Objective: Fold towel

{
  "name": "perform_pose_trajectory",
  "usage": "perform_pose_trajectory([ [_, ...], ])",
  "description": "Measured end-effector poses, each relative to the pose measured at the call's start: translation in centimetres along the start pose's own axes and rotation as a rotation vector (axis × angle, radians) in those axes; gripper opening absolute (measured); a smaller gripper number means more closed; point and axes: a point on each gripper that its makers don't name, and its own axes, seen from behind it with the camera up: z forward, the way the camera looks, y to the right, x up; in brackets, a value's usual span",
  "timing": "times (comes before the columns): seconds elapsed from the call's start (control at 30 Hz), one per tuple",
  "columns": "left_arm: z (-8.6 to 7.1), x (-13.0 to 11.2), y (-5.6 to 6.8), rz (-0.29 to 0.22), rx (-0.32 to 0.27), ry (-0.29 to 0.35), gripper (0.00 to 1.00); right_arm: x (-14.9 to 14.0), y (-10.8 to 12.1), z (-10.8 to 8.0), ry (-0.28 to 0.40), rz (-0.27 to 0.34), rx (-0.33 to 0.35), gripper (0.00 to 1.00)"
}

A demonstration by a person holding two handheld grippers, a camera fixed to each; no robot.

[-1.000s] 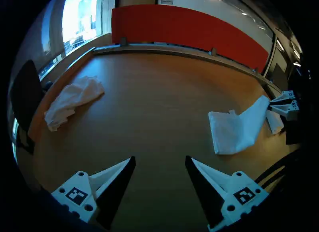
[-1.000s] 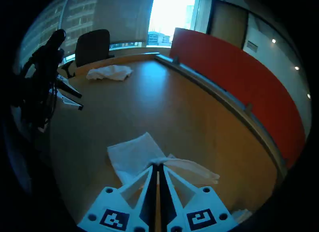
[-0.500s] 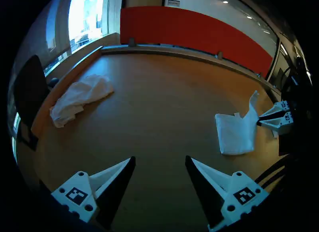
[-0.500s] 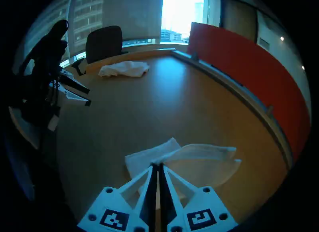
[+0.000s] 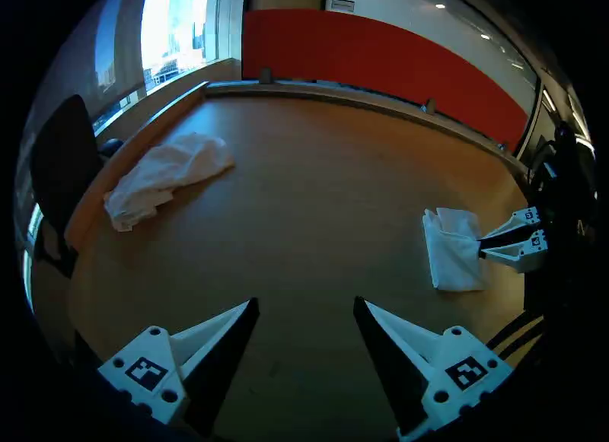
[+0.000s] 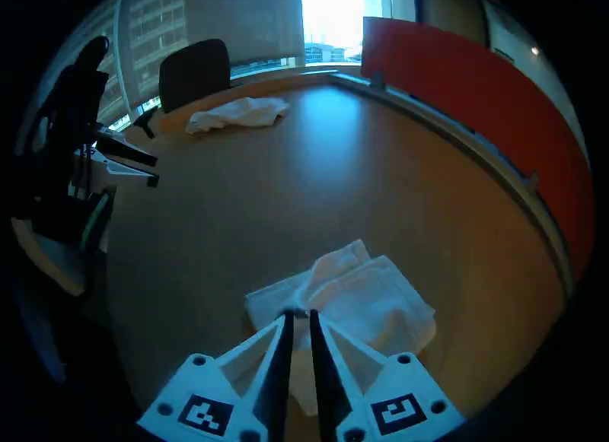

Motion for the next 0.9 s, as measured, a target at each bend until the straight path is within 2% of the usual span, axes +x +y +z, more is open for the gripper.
perform_pose_trajectory([
  [0.13,0.0,0.1,0.1,0.003,-0.003,0.001,0.92,0.0,0.1,-0.2,0.000,0.007,-0.003,0.31],
  [0.17,0.1,0.1,0.1,0.004,-0.004,0.001,0.92,0.0,0.2,-0.2,0.000,0.008,-0.003,0.37],
  [0.23,0.1,0.2,0.1,0.006,-0.004,0.001,0.92,-0.1,0.1,-0.4,-0.002,0.012,-0.002,0.57],
  [0.3,0.2,0.2,0.2,0.007,-0.005,0.001,0.92,-0.3,0.2,-0.5,-0.005,0.016,-0.002,0.68],
  [0.5,0.2,0.3,0.3,0.008,-0.006,0.003,0.92,-1.5,0.4,-1.0,-0.017,0.032,-0.016,0.71],
  [0.9,0.2,0.2,0.6,0.010,-0.009,0.001,0.92,-5.7,0.8,-2.5,-0.069,0.060,-0.052,0.71],
])
